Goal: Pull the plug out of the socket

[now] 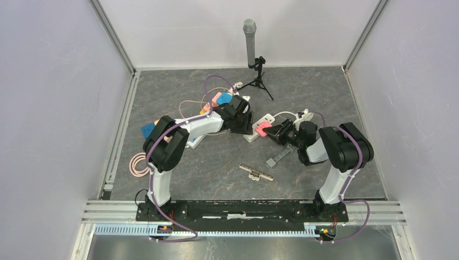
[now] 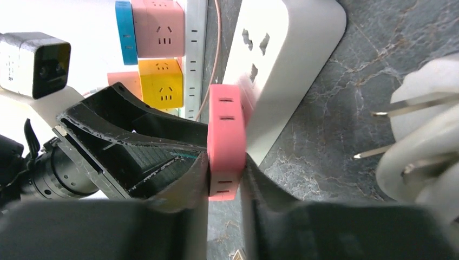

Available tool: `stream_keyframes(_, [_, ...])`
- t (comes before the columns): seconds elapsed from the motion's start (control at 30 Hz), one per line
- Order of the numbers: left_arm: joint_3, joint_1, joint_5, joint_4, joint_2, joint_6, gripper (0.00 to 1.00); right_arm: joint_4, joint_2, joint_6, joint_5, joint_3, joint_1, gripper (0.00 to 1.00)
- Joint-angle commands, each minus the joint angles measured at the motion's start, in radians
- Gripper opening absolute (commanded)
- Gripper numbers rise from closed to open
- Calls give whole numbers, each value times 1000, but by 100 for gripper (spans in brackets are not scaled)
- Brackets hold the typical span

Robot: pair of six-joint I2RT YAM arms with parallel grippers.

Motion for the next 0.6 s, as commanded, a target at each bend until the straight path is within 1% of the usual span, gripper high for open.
stream_keyframes(0.0, [-50, -9, -48, -129, 52, 47, 56, 16, -17, 14, 28, 29, 1, 16])
stream_keyframes(0.03, [-53, -9, -53, -129, 49, 48, 56, -28, -36, 7, 27, 44, -2, 10])
stream_keyframes(0.07, [-57, -9, -58, -129, 45, 48, 56, -97, -53, -8, 24, 63, 0, 7])
stream_keyframes(0.17, [-62, -9, -58, -130, 45, 56, 56, -306, -89, -49, 24, 134, 0, 0])
stream_keyframes(0.2, [-63, -9, -58, -129, 45, 57, 56, -394, -93, -62, 27, 165, 1, 0])
stream_keyframes(0.27, [-64, -9, -58, -129, 47, 57, 56, -489, -94, -72, 30, 206, 0, 0])
stream_keyframes(0.37, [-63, -9, -58, -129, 51, 60, 56, -557, -101, -77, 26, 239, 2, 0])
stream_keyframes(0.53, [-66, -8, -58, -132, 57, 68, 54, -566, -120, -33, -10, 255, 2, 0])
stream_keyframes(0.57, [-66, -9, -87, -136, 59, 69, 53, -558, -124, -16, -18, 255, 2, 0])
